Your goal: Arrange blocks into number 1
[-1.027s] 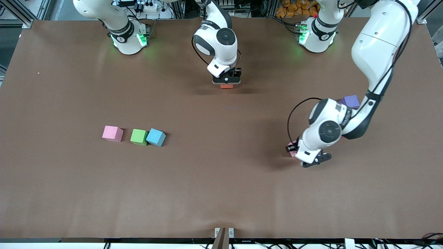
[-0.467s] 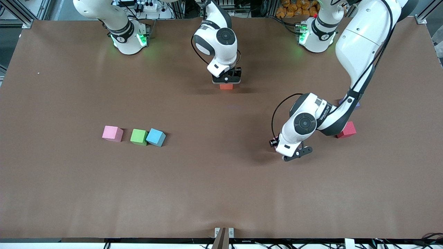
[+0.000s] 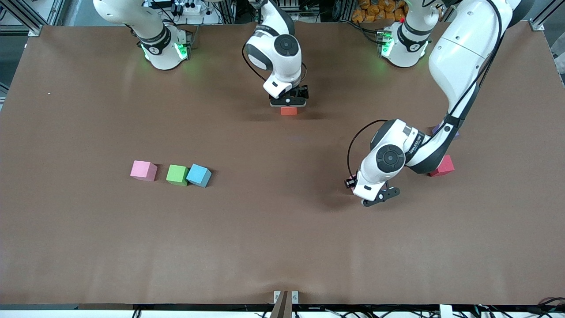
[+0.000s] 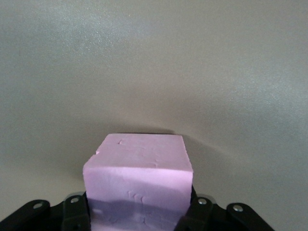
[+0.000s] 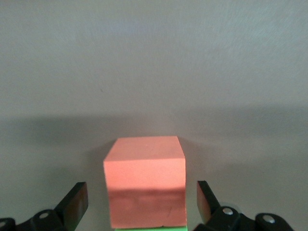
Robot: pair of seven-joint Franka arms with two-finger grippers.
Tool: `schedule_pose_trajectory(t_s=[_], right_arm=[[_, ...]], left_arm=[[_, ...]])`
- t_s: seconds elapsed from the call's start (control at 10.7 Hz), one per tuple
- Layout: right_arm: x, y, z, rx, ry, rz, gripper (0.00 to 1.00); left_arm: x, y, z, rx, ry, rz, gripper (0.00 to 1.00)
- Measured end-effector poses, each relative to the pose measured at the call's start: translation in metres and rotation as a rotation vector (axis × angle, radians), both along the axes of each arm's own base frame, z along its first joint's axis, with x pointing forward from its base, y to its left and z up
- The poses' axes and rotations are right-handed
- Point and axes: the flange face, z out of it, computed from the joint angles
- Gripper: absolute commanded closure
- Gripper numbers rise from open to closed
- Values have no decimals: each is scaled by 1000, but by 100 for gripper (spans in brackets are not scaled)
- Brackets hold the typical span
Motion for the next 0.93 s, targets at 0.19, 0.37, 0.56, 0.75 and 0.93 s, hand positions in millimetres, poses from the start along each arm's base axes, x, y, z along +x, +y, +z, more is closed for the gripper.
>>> schedule_pose_trajectory(t_s=[0.19,0.37,0.56,0.75,0.93], right_arm=[[32,-26,46,56,-12,-67,0],[64,-68,84,79,-27,-142,0],[111,-127,116,37,-77,-201,0],[164,-200,149,-7,-141,-234,0],[204,-270,172,-6,-182,-230,0]], left_arm=[[1,1,1,0,-2,2,100],[0,-3,2,-2,-3,2,100],[-12,-25,6,-9,4,5,100],[-37,-69,15,-29,12,-23,100],[-71,-119,25,-52,24,-49,100]])
